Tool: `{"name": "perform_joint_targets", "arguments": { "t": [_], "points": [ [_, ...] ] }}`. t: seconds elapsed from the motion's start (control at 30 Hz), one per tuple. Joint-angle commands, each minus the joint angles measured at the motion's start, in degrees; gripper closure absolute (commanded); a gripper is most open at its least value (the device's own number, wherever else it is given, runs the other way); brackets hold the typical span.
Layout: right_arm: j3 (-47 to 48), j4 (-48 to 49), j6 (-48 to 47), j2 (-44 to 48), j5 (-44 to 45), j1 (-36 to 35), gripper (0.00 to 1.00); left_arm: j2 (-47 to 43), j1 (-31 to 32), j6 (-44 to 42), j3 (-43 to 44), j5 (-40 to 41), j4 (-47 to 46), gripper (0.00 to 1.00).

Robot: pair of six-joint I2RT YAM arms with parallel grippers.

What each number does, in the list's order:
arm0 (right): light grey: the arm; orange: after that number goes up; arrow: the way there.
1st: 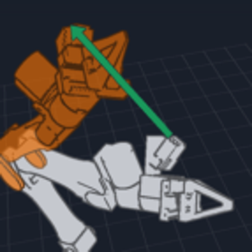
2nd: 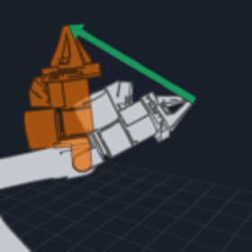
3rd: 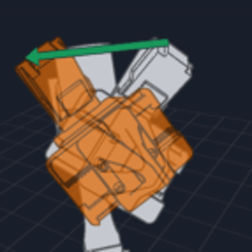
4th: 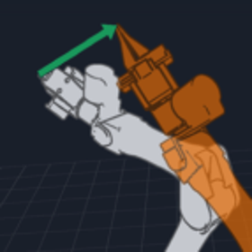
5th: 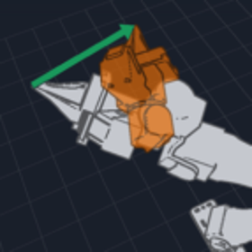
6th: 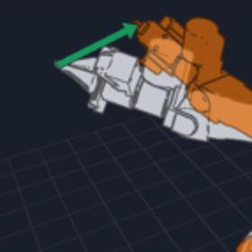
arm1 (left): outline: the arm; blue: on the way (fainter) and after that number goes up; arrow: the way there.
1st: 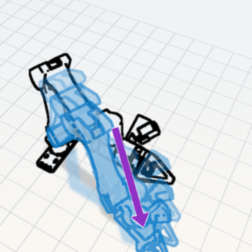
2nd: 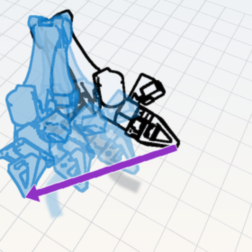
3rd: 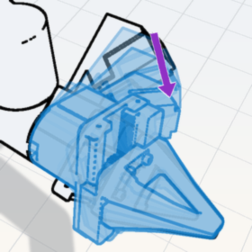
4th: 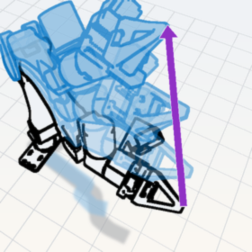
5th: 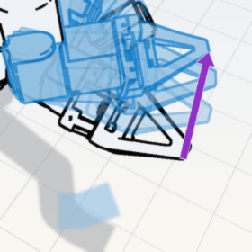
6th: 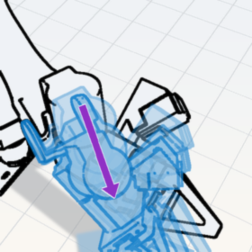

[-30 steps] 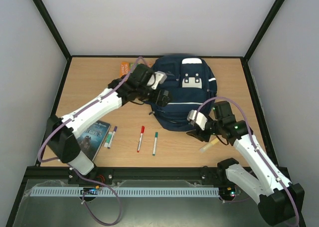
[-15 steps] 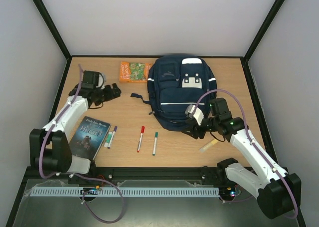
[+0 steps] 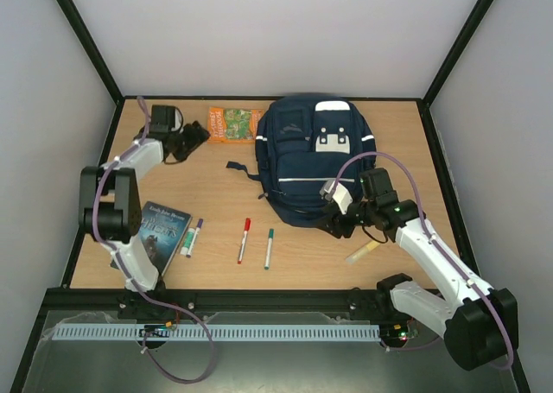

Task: Pack the student bag
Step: Move the student bag to the center of the board.

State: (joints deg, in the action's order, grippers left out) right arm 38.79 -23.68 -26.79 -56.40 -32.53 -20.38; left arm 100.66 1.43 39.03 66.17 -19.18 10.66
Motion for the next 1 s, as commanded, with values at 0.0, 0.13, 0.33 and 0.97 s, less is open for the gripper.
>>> {"name": "perform_joint_targets", "arguments": {
  "t": [0.0, 0.13, 0.33, 0.97],
  "points": [
    [-0.2, 0.0, 1.0, -0.1, 0.9, -0.3, 0.44, 7.9, 1.1, 2.3, 11.4, -2.2, -3.2, 0.17],
    [-1.1, 0.8, 0.9, 0.5, 2.1, -0.3, 0.44, 16.5, 4.0, 2.5, 22.9, -3.6, -3.1, 0.21],
    [-1.1, 0.5, 1.0, 0.0, 3.0, -0.3, 0.44, 28.8, 10.6, 3.2, 37.4, -7.4, -1.1, 0.24],
    [-1.0, 0.6, 0.9, -1.7, 4.0, -0.3, 0.44, 44.0, 21.8, 2.8, 60.0, -13.5, 2.4, 0.21]
  ]
}}
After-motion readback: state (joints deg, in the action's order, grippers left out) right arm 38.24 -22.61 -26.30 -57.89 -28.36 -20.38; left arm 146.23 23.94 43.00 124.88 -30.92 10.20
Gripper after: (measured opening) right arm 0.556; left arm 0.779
